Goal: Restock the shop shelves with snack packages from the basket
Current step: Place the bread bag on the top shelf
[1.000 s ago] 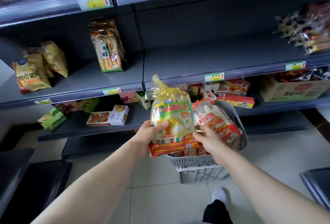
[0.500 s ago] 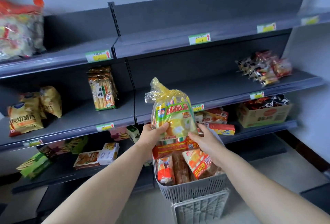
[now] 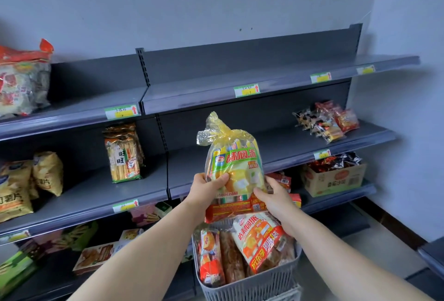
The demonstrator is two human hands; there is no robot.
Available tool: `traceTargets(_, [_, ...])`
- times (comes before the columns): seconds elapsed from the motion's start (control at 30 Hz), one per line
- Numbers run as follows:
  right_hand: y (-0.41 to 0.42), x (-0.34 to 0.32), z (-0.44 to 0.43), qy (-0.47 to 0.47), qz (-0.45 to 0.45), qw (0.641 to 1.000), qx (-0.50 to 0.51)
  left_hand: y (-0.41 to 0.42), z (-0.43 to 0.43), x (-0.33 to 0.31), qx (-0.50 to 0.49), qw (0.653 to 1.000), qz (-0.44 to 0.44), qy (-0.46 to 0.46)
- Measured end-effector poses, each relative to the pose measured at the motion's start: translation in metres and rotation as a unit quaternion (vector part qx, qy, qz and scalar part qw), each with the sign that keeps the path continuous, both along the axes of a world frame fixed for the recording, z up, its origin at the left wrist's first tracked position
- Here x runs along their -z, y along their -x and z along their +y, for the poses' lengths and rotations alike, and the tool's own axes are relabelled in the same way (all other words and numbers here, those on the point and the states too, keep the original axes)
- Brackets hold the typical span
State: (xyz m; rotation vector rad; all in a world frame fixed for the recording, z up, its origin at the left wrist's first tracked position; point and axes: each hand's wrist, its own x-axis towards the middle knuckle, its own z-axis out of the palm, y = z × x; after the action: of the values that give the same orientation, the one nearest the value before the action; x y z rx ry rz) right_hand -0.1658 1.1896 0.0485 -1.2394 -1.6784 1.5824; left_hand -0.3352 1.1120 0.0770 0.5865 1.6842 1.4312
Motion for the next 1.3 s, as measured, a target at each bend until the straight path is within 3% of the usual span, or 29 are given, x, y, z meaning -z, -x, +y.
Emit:
traceTargets(0.4, [0.02,-0.02,0.008,-0.041,0.012,0.999,0.002,0.012,0.001,-0.021,-0.023,0.999,0.007,-0.037])
traceTargets(0.6, [0.034,-0.074,0.025,-0.113,0.049,0.992,0.008,0.031,0.018,-0.078,-0.009,0.996,0.008,-0.087])
traceTargets(0.8, [0.051,-0.137,0.078,-0.168,0.118,0.978,0.046,0.042,0.051,-0.152,0.121,0.977,0.155,-0.081])
traceTargets(0.93, [0.067,-0.179,0.127,-0.209,0.131,0.969,0.032,0.058,0.097,-0.19,0.059,0.972,0.198,-0.116])
traceTargets(1.13, [0.106,-0.232,0.229,-0.293,0.075,0.953,0.03,0.087,0.202,-0.233,-0.061,0.96,0.23,-0.145])
traceTargets(1.2, [0.121,-0.24,0.266,-0.307,0.031,0.95,0.047,0.097,0.237,-0.237,-0.075,0.953,0.267,-0.122])
traceTargets(1.3, [0.14,-0.242,0.318,-0.268,0.036,0.963,0.015,0.12,0.289,-0.234,-0.102,0.934,0.342,-0.018])
